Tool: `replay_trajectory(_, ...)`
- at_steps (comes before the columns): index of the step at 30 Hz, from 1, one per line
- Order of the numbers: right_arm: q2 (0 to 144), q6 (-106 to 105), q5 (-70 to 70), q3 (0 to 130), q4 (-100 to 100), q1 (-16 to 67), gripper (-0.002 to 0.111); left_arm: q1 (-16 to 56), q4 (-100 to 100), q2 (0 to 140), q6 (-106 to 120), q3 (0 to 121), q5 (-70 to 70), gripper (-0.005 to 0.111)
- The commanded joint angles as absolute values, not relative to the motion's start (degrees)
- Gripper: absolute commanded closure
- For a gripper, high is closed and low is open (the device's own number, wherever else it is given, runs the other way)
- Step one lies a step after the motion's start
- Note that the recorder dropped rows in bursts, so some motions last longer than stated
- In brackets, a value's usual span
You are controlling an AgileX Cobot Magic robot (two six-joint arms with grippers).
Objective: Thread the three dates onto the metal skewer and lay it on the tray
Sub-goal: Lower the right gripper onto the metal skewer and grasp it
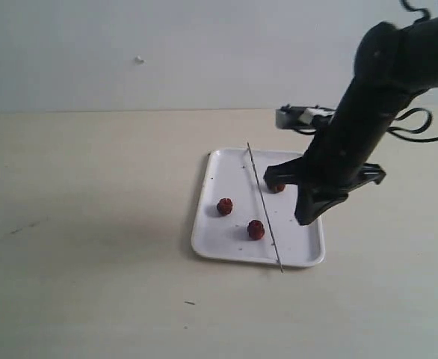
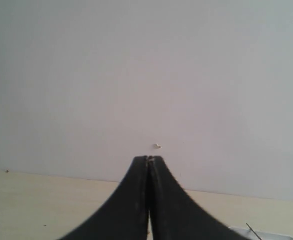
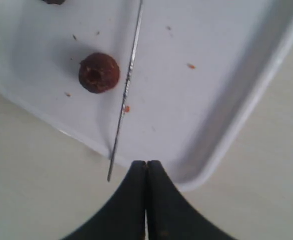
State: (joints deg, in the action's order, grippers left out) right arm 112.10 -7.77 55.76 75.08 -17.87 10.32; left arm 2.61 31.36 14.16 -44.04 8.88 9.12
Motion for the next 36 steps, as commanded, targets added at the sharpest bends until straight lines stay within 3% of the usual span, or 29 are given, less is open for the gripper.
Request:
replay_trajectory(1, 116.1, -6.2, 54.2, 77.6, -17.8, 12.9, 0.103, 3.0, 31.4, 14.0, -45.3, 8.7, 9.1, 0.107)
replay_trajectory(11, 117.7, -1.8, 53.0, 78.1, -16.7, 14.0, 0.076, 3.0, 31.4, 14.0, -45.3, 8.7, 9.1, 0.107)
replay_trajectory(36, 122.3, 7.0, 46.7, 78.1, -9.1, 17.6, 0.078, 3.0, 31.4, 14.0, -45.3, 8.7, 9.0, 0.107)
